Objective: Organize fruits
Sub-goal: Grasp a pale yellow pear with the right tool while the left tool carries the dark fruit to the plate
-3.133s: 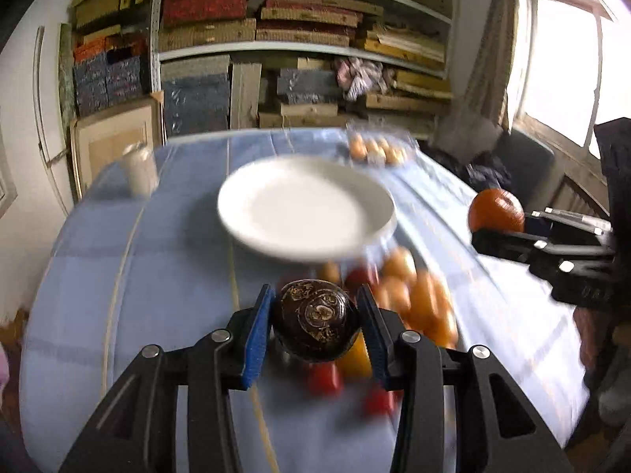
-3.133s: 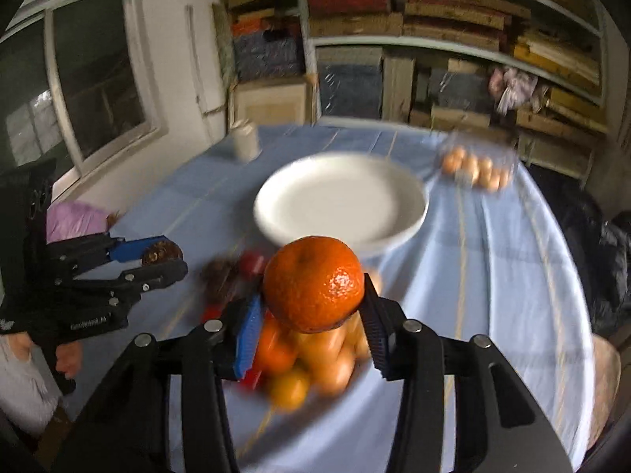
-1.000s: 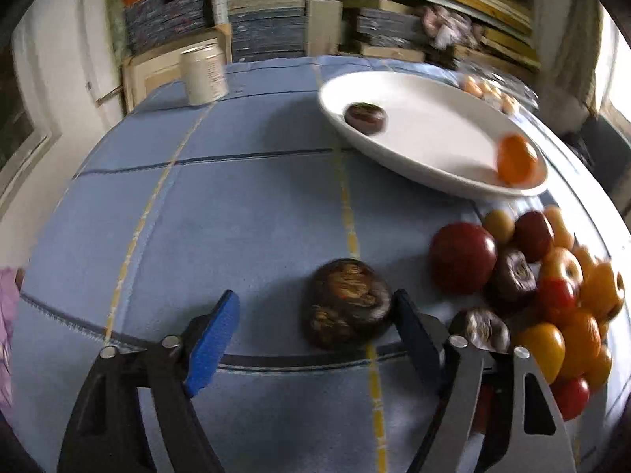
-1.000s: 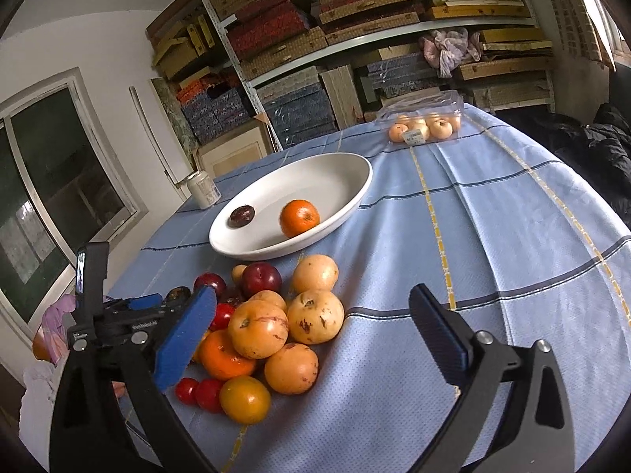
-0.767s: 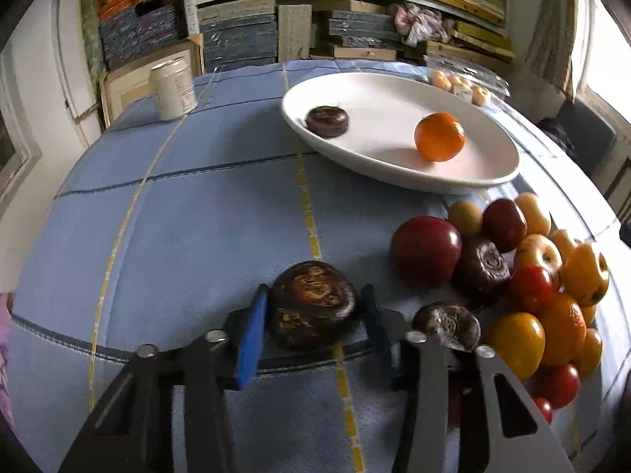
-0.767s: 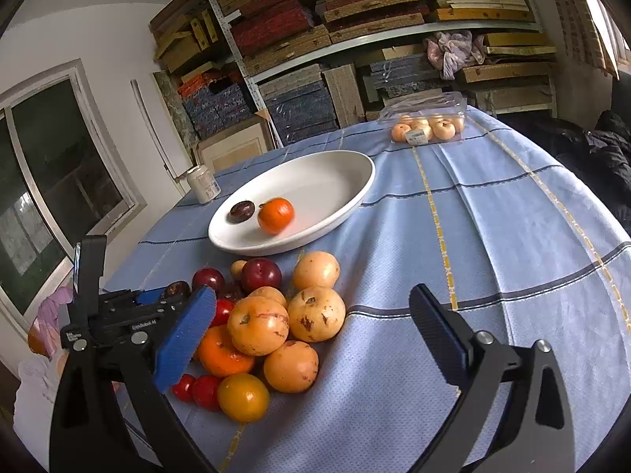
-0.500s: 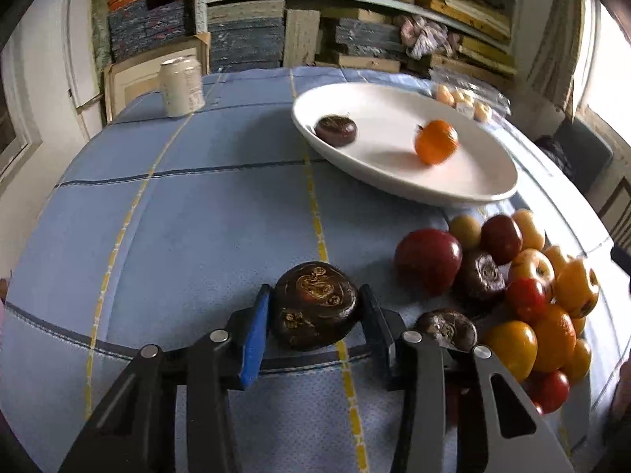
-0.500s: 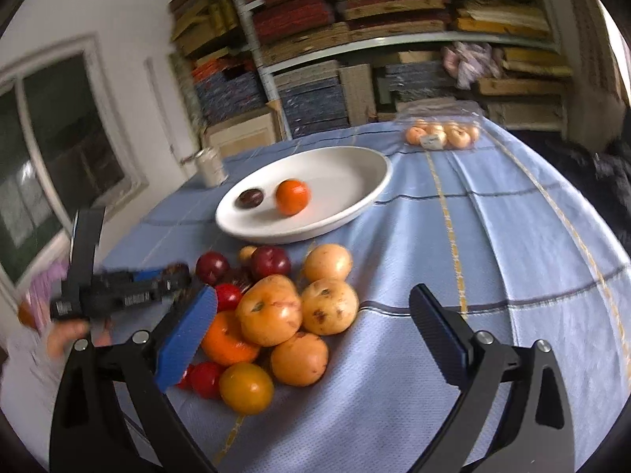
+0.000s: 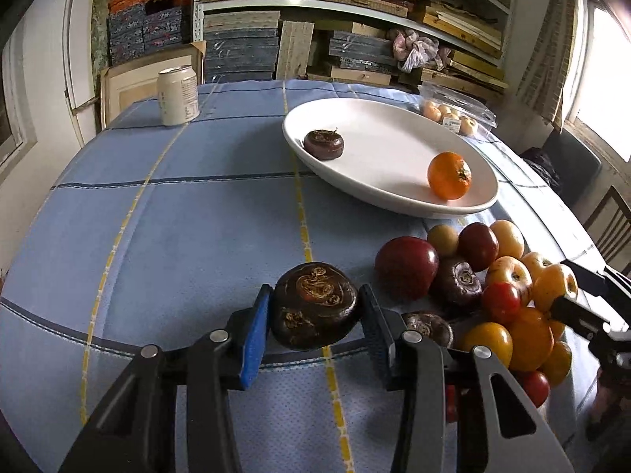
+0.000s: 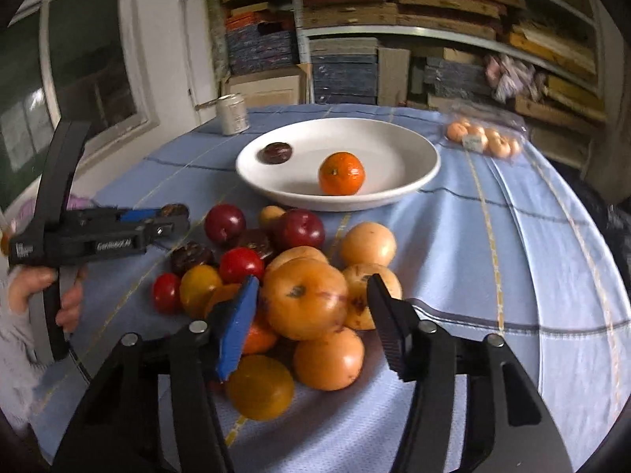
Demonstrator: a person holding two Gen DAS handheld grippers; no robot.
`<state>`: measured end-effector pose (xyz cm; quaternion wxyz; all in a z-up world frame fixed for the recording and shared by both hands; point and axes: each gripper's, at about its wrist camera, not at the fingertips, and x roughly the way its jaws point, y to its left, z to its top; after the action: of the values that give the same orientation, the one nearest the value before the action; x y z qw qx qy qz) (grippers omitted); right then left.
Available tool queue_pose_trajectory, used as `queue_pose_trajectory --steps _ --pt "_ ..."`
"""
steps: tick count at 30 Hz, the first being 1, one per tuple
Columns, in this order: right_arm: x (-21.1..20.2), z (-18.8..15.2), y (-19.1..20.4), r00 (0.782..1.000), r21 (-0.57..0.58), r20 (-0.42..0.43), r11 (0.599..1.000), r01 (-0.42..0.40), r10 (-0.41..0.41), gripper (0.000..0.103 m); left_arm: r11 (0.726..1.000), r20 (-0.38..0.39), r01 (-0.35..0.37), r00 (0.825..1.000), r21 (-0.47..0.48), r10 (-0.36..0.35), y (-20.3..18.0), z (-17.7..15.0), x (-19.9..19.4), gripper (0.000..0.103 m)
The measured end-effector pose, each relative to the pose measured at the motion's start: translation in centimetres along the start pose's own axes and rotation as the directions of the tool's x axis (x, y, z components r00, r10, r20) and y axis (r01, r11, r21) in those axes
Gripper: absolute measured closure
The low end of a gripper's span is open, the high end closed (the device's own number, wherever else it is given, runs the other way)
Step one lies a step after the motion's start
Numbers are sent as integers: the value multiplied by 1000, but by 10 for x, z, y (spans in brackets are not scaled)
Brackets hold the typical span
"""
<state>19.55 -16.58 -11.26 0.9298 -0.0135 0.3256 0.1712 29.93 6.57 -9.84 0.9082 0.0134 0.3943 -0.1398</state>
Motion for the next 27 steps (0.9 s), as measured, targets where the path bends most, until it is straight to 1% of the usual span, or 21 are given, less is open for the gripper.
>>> queue_pose_trajectory --steps 2,4,7,9,11,15,18,20,23,25,26,27 --pt "1 0 3 1000 -13 -6 1000 9 -9 52 1000 -2 0 1000 -2 0 0 0 1 58" --pt "1 0 1 1000 -5 -6 1000 10 -10 58 1000 -1 4 1000 -6 -4 1 0 1 58" --pt "-2 -1 -4 1000 22 0 1000 -17 17 58 1000 5 13 1000 -18 -13 2 1 0 58" --pt "-7 3 -10 999 52 14 998 -38 38 58 1000 25 12 1000 -26 -12 1 4 -3 59" --pt "-9 17 -22 997 94 22 993 -70 68 58 1000 55 10 998 -28 -9 -1 13 -10 59" --pt "0 68 -52 997 162 65 985 -52 42 58 1000 90 16 996 25 -18 -23 54 -13 59" --pt "28 100 -75 997 230 68 972 -48 33 58 998 96 23 995 60 -28 -41 82 3 59" --pt "52 111 -87 998 277 52 959 -53 41 58 998 71 38 997 49 -41 -48 94 25 59" --pt "83 117 -99 999 313 21 949 -44 40 58 998 25 58 998 33 -59 -49 97 55 59" --pt "93 117 -104 999 333 18 942 -44 41 58 997 12 62 998 37 -63 -50 98 66 58" --pt "95 116 -107 998 347 22 936 -63 59 57 998 17 61 998 34 -62 -50 98 68 58" --pt "94 114 -109 997 361 32 929 -79 73 56 998 28 62 998 24 -62 -48 97 69 52"
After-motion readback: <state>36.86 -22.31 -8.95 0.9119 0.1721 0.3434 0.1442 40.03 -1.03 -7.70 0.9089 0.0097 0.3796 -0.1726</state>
